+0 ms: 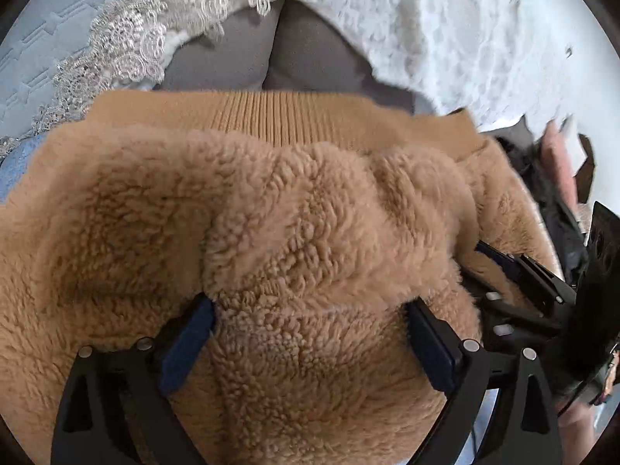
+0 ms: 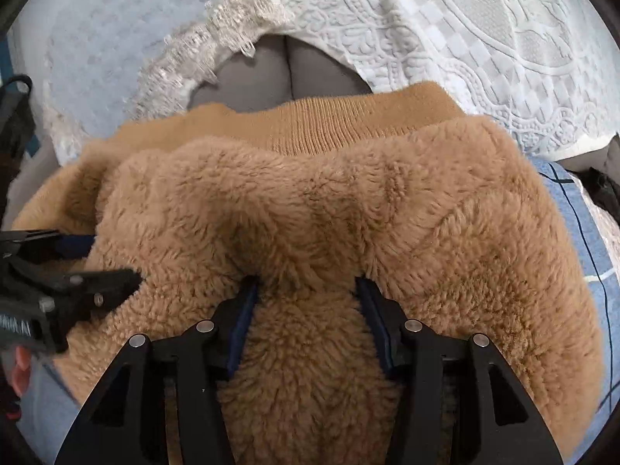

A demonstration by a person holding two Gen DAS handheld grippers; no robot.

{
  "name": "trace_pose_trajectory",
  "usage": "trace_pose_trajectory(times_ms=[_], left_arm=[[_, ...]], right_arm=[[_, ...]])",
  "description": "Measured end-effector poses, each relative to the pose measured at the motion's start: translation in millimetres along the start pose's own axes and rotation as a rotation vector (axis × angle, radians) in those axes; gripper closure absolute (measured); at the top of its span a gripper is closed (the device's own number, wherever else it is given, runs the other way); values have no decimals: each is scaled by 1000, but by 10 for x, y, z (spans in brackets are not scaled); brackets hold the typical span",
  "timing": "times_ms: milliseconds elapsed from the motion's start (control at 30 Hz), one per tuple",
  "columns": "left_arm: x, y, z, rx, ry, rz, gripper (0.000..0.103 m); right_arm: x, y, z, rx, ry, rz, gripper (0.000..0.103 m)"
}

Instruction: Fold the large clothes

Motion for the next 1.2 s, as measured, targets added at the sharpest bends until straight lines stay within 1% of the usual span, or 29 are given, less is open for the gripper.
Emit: trace_pose_trajectory(times_ms=[33,67,100,167,200,267,300,333,367,433,467,500,533,633,700,767,833,900,967,1067,1100,1133,1200], left_arm=[[-2,-21,-56,-13,2,-6,7],[-1,-36,-101,-26,8,-10,7],[-6,-53,-149,-30,16,-17,8],[-53,-69,-230,-27,6,-22,10],[-67,-52,-271,-27,5,-14,11],[-117,2,-374,-23,19,-1,11],[-129,39,-408,-44,21,6,11],[-145,75,-437,-65,26,7,11],[-163,110,-460,-78,33,1,11],[-185,217,-470,-123,55,-15,11],[-189,246,-458,-135,60,-23,11],[-188,286,-416,-138,59,-23,11],[-196,332,-365,-131,51,-6,11],[-223,404,-226,-67,35,40,11],[-227,420,-183,-47,32,49,11],[-237,439,-153,-13,25,75,11],[-247,425,-63,11,-6,77,9],[-221,382,15,12,-31,56,7],[-204,357,47,13,-36,49,6],[-213,333,101,36,-29,51,3],[-218,331,110,38,-27,52,3],[-219,333,113,39,-24,52,3],[-216,315,116,34,-25,39,3]], right_arm=[[9,62,-153,55,23,43,51],[8,113,-280,87,42,74,51],[-12,181,-439,104,73,106,51],[-118,375,-815,113,167,168,51],[-179,476,-931,98,175,190,50],[-348,711,-1113,29,176,237,44],[-405,797,-1151,18,177,258,40],[-515,929,-1179,10,168,291,39],[-596,1031,-1169,9,152,319,39],[-798,1238,-1056,20,85,401,37],[-887,1323,-1003,48,74,450,36],[-1014,1432,-922,110,80,533,28],[-1071,1477,-875,147,85,575,22],[-1214,1562,-751,273,127,676,22],[-1226,1573,-686,328,137,707,22],[-1184,1555,-574,358,108,708,21],[-1130,1505,-422,394,66,692,14],[-1108,1446,-358,405,39,677,11],[-1061,1417,-281,418,27,684,9],[-997,1350,-242,443,-14,690,11],[-985,1325,-270,466,-10,701,21],[-954,1292,-335,514,31,713,35],[-896,1234,-465,568,98,728,43]])
Point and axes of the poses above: each gripper's, at about its wrist camera, not at the fingertips, and z roughly the way its jaws point, y to its right, x to its top, the point moved 2 cm from there along z, roughly the way its jaws point, and after that the axes turned 9 degrees about -z, right-handed, at the moved point
